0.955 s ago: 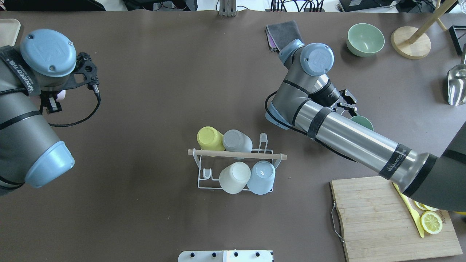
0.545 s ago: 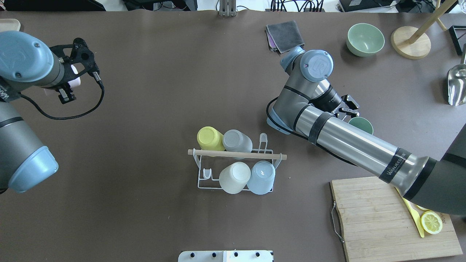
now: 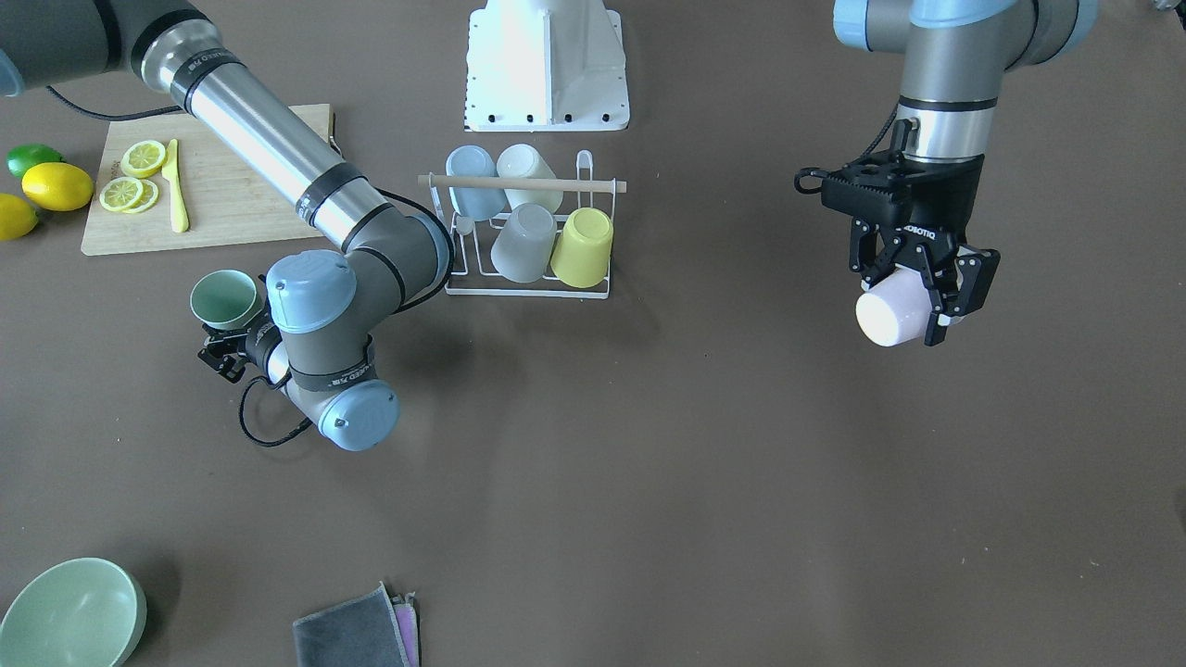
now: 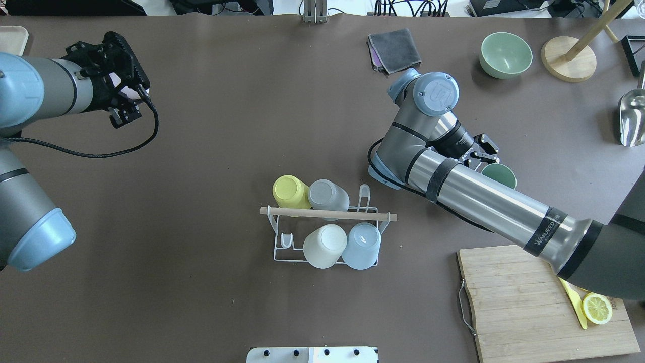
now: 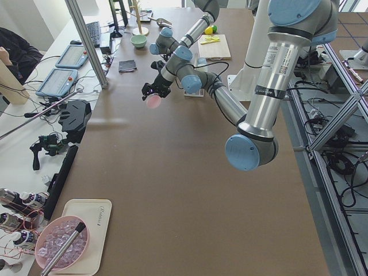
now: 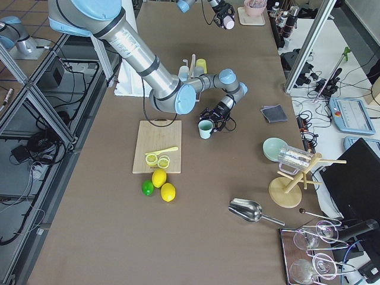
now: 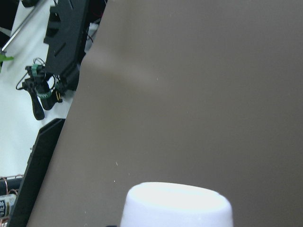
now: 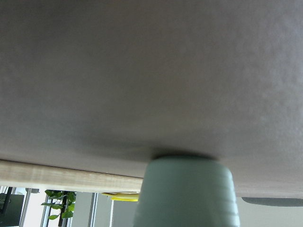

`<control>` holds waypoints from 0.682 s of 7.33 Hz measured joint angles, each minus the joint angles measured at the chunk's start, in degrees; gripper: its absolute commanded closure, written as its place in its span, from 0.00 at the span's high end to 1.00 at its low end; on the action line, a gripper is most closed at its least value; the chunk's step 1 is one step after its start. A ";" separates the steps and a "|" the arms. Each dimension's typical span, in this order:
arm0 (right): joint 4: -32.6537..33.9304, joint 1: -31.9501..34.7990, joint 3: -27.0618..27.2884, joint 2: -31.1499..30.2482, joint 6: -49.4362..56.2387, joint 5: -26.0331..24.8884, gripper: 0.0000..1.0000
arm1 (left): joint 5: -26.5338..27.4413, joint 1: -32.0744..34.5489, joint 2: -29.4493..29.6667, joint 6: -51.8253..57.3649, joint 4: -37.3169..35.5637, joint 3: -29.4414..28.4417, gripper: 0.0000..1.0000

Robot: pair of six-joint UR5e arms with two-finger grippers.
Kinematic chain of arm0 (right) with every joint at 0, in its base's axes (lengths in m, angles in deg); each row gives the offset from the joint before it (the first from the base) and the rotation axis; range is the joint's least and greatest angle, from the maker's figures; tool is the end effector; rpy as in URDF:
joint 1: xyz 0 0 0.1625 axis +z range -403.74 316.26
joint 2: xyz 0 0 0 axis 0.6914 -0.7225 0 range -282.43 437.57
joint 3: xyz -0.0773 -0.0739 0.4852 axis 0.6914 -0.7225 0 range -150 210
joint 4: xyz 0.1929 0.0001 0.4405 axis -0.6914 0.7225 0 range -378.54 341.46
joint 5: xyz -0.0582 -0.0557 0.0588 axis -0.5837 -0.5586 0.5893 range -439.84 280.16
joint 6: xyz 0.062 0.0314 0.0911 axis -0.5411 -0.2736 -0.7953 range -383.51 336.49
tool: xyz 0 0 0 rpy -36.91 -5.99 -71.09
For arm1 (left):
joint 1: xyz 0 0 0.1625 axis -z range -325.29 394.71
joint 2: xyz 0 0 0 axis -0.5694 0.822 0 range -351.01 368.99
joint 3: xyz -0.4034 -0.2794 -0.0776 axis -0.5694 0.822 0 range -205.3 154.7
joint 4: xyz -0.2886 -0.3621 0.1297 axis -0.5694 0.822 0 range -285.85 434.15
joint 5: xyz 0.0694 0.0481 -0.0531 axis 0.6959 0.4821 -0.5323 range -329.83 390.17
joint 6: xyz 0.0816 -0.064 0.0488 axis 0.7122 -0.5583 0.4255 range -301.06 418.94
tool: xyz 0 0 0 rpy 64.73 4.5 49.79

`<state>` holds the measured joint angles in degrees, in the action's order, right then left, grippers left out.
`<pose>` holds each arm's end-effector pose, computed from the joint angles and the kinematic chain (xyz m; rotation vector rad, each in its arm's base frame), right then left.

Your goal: Place cup on cup holder

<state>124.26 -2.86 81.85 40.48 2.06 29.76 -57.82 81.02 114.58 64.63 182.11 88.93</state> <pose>-0.5845 -0.6313 0.4908 -0.7519 -0.1992 -1.1283 0.3418 -0.5565 0.3219 0.9907 0.3064 0.7682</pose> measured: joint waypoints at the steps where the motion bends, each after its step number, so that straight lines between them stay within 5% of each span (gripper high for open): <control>1: 0.36 -0.12 0.00 0.00 0.00 -0.56 0.93 | -0.12 -0.87 -0.98 -0.04 7.98 -0.28 0.47; 5: 1.31 -0.99 0.29 -0.08 -0.04 -2.14 0.56 | -0.34 -14.66 -4.94 -0.50 44.32 -2.65 0.46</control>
<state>125.56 -3.85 82.15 40.40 2.02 27.62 -58.16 66.36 109.64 64.14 226.43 86.29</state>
